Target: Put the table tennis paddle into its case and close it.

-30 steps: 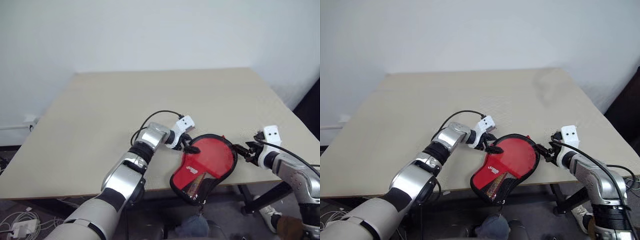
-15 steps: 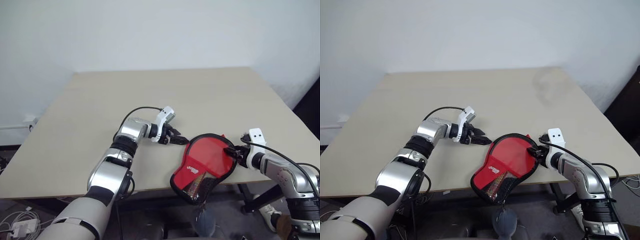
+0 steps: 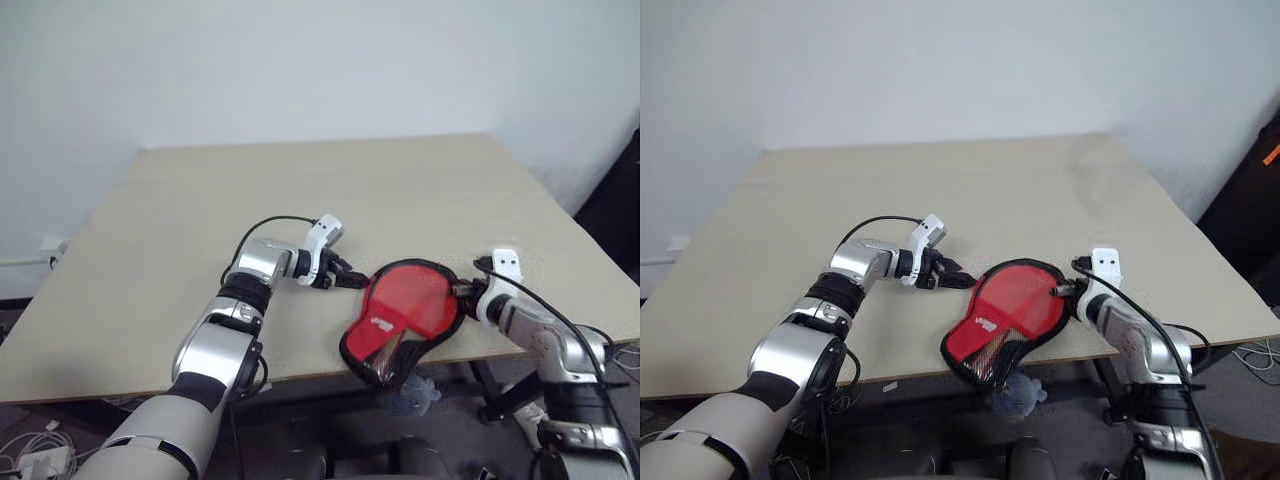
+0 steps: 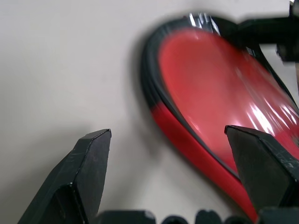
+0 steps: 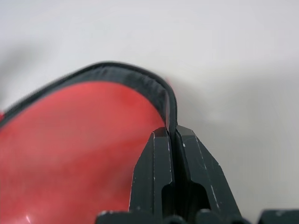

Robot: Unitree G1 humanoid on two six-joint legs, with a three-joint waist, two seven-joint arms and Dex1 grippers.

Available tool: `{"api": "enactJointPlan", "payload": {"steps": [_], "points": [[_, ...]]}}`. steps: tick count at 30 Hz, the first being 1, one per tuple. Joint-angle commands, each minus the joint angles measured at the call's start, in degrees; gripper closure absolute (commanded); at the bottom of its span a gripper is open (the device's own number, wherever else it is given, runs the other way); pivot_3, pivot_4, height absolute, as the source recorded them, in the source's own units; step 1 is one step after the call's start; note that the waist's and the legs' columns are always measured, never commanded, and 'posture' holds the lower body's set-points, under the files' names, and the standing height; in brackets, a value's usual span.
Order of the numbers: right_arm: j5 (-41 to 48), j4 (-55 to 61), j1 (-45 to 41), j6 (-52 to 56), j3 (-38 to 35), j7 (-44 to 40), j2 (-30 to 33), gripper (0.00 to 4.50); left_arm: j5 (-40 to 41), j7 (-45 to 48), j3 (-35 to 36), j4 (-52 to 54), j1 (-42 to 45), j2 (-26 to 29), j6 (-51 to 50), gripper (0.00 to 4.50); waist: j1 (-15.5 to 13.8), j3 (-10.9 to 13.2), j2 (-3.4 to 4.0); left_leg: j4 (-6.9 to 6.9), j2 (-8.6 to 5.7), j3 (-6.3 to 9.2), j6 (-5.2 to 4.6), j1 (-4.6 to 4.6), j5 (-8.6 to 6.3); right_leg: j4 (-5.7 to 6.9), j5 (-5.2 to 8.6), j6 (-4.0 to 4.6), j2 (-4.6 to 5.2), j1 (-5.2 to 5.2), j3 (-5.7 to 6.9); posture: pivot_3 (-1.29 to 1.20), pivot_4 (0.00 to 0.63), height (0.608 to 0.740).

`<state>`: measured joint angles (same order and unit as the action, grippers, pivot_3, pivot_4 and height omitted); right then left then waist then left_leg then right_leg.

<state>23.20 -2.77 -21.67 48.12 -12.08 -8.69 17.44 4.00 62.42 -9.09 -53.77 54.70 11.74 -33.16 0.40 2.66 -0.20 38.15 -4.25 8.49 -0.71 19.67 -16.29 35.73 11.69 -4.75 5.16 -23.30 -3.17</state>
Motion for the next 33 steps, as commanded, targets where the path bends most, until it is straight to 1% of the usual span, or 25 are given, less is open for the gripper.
{"api": "enactJointPlan", "payload": {"steps": [1,4,6,13,18,21,24,29,31,32,33], "points": [[-0.88,-0.93,-6.79,-5.33,-5.92,6.73,-1.58,4.48,-0.08,-0.08,-0.01,1.38,-0.04,0.45,0.31,0.34,0.0,0.04,0.07,0.0,0.02,0.01,0.0,0.01,0.0,0.0,-0.01,0.01,-0.04,-0.01,-0.01,0.0,0.0,0.74],[-1.55,-4.4,-10.94,-7.23,-7.6,9.63,-2.58,4.48,-0.5,-0.44,-0.19,1.36,-0.73,0.46,0.39,0.34,0.15,0.06,0.09,-0.05,0.04,0.02,0.01,0.04,0.01,-0.02,-0.03,0.05,-0.1,-0.1,-0.08,0.0,0.0,0.74],[-1.83,-6.33,-13.04,-8.46,-8.01,10.55,-2.97,4.48,-0.77,-0.46,-0.33,1.62,-1.1,0.43,0.48,0.34,0.25,0.05,0.1,-0.09,0.03,0.0,0.01,0.04,0.01,-0.03,-0.19,0.31,-0.1,-0.13,-0.14,0.0,0.0,0.74],[-2.17,-13.26,-18.64,-12.42,-8.61,13.07,-4.82,4.48,0.03,1.01,-0.2,4.8,-2.43,0.69,-0.36,0.34,1.11,0.07,0.18,-0.14,0.03,-0.06,0.01,0.02,0.01,-0.04,-0.26,0.42,-0.14,-0.16,-0.26,0.0,0.0,0.74],[-5.87,-23.33,-18.17,-14.67,-5.78,13.5,-5.5,4.48,0.79,2.06,0.12,7.68,-3.4,1.14,-1.48,0.34,1.3,0.06,0.19,-0.18,0.04,-0.09,0.01,0.0,0.01,-0.05,-0.27,0.45,-0.15,-0.18,-0.31,0.0,0.0,0.74],[-7.52,-28.79,-17.16,-15.43,-4.65,12.93,-5.56,4.48,0.76,2.09,0.02,8.75,-3.83,1.31,-1.77,0.34,2.01,0.06,0.2,-0.2,0.03,-0.12,0.01,-0.01,0.01,-0.04,-0.28,0.46,-0.16,-0.18,-0.35,0.0,0.0,0.74],[-7.56,-32.36,-16.44,-15.88,-4.95,12.52,-5.5,3.81,0.85,1.88,0.02,9.32,-3.99,1.29,-2.05,0.34,2.55,0.01,0.18,-0.24,0.04,-0.07,0.01,-0.06,0.01,-0.04,-0.28,0.47,-0.16,-0.15,-0.39,0.0,0.0,0.74],[-7.58,-31.87,-16.27,-16.74,-5.3,12.39,-5.1,2.01,1.17,1.72,-0.09,9.74,-4.18,1.28,-2.32,0.34,2.69,0.01,0.19,-0.26,0.04,-0.02,0.0,-0.11,0.01,-0.04,-0.28,0.46,-0.18,-0.13,-0.46,0.0,0.0,0.74],[-8.1,-30.56,-16.03,-17.58,-4.89,11.8,-4.77,1.28,1.33,1.91,-0.19,9.92,-4.29,1.35,-2.33,0.34,2.72,0.01,0.19,-0.26,0.05,-0.03,0.0,-0.12,0.01,-0.03,-0.28,0.46,-0.19,-0.14,-0.49,0.0,0.0,0.74],[-8.3,-29.06,-15.72,-17.99,-4.53,11.48,-4.68,0.98,1.48,2.14,-0.16,10.07,-4.35,1.47,-2.34,0.34,2.72,0.01,0.19,-0.26,0.05,-0.03,0.0,-0.13,0.01,-0.03,-0.28,0.46,-0.19,-0.15,-0.49,0.0,0.0,0.74],[-8.39,-26.85,-15.27,-18.35,-3.97,10.66,-4.47,0.98,1.63,2.33,-0.09,10.14,-4.3,1.55,-2.24,0.34,2.71,0.01,0.2,-0.26,0.05,-0.03,0.0,-0.12,0.01,-0.03,-0.28,0.46,-0.19,-0.15,-0.5,0.0,0.0,0.74]]}}
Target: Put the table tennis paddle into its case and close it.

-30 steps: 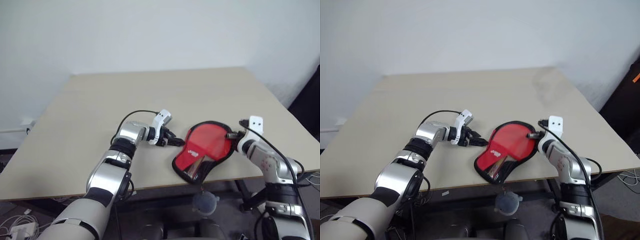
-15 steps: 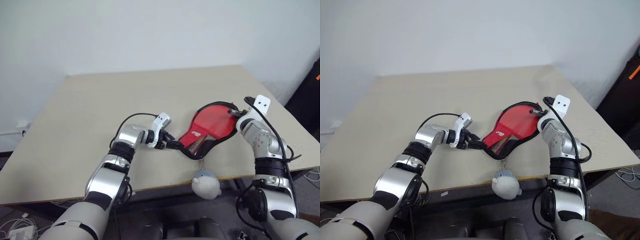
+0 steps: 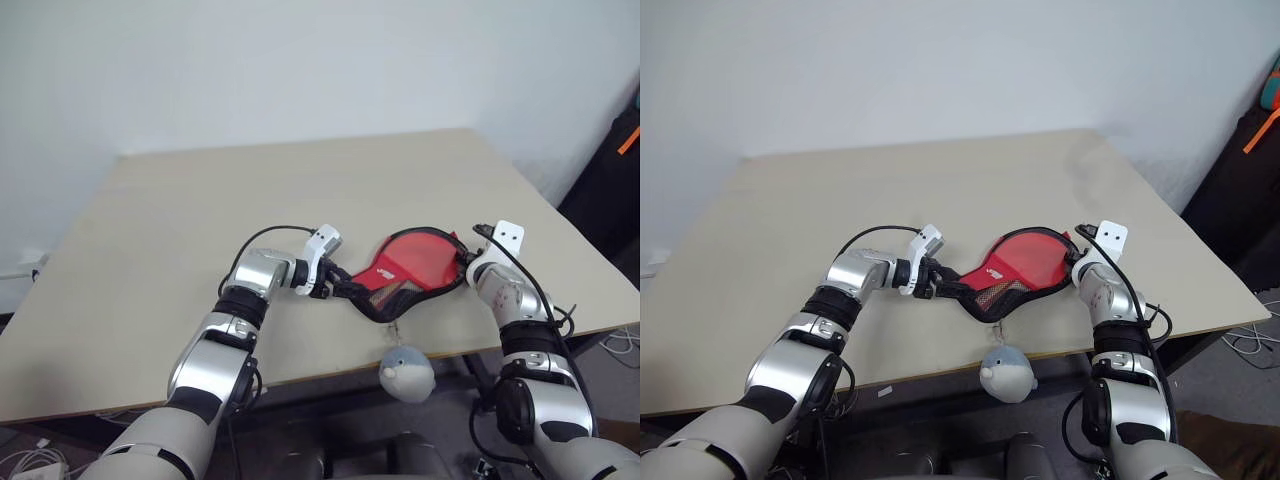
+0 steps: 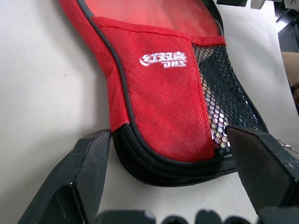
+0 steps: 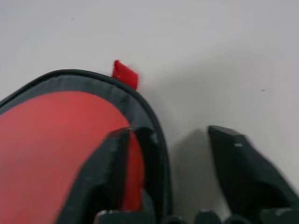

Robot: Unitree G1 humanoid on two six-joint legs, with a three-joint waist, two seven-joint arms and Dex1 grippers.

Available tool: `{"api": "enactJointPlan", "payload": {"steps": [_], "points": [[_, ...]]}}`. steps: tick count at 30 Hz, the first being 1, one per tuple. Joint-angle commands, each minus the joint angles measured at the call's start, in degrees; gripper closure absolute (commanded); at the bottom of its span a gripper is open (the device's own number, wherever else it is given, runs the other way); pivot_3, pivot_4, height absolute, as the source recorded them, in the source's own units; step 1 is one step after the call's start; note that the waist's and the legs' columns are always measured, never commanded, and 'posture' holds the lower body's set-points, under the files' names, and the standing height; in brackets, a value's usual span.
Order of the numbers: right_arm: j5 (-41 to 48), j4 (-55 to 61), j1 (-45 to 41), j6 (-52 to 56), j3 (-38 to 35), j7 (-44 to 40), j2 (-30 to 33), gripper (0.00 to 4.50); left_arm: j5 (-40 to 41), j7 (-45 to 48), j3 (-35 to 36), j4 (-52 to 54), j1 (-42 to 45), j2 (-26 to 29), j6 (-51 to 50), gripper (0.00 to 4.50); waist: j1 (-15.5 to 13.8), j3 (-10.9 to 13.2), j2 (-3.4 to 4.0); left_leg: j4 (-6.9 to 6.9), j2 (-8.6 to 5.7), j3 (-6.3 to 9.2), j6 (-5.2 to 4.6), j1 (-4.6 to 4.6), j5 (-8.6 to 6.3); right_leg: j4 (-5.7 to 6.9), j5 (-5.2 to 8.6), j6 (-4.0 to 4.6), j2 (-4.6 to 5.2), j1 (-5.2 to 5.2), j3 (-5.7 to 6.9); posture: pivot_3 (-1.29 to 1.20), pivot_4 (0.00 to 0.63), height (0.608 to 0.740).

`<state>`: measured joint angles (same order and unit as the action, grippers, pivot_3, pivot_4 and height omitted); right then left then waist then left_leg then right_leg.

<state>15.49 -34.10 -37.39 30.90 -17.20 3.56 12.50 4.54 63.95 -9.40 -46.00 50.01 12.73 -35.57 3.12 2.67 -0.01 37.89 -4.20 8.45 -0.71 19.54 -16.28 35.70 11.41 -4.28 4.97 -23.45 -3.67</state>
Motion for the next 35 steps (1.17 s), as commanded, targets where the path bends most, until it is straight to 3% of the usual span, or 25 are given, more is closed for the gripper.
{"api": "enactJointPlan", "payload": {"steps": [1,8,12,18,22,27,35], "points": [[-0.56,6.92,1.05,-1.55,1.75,-2.84,0.7,0.98,1.28,0.97,0.38,2.4,0.48,0.66,0.29,0.34,-0.02,0.01,0.01,0.0,0.0,0.0,0.0,0.0,0.0,0.0,0.0,0.0,0.0,-0.01,-0.02,0.0,0.0,0.74],[8.33,32.37,10.07,1.93,3.87,-16.8,2.12,0.98,2.22,3.14,1.34,3.95,-0.35,3.02,8.09,0.34,-0.1,0.02,0.04,0.03,0.0,0.03,-0.01,0.03,-0.01,0.0,0.01,-0.02,0.0,-0.04,-0.06,0.0,0.0,0.74],[15.79,48.33,22.22,4.88,6.4,-29.52,6.84,0.98,4.15,7.33,3.28,4.11,-0.6,5.97,11.9,0.34,-0.3,0.03,0.02,0.04,0.02,0.01,-0.03,0.03,-0.02,-0.03,0.17,-0.29,0.0,0.01,-0.02,0.0,0.0,0.74],[22.25,59.13,35.53,8.06,6.98,-39.65,13.96,0.98,6.84,16.0,4.74,6.06,-2.87,12.38,17.32,0.34,-0.3,0.04,0.0,0.18,0.02,-0.14,-0.07,0.06,-0.05,-0.04,0.21,-0.34,0.0,0.08,0.01,0.0,0.0,0.74],[21.95,60.7,38.46,6.88,9.8,-42.63,15.88,0.98,5.82,19.59,4.1,7.12,-8.67,16.62,24.63,0.34,-0.18,0.04,-0.01,0.13,0.17,-0.16,-0.08,0.0,-0.07,-0.05,0.21,-0.35,-0.05,0.04,-0.04,0.0,0.0,0.74],[22.52,61.26,37.16,6.2,12.37,-41.28,13.17,0.98,4.3,21.69,2.89,8.13,-15.65,20.81,29.02,0.34,-0.67,0.06,-0.1,0.21,0.18,-0.19,-0.08,0.01,-0.06,-0.03,0.2,-0.33,-0.05,0.06,-0.05,0.0,0.0,0.74],[21.42,59.65,35.93,5.41,13.81,-40.21,12.23,0.98,2.77,19.01,0.41,16.18,-23.39,22.33,26.98,0.34,-2.8,0.03,-0.14,0.35,0.18,-0.21,-0.12,-0.01,-0.09,0.0,0.19,-0.32,-0.04,0.15,0.01,0.0,0.0,0.74]]}}
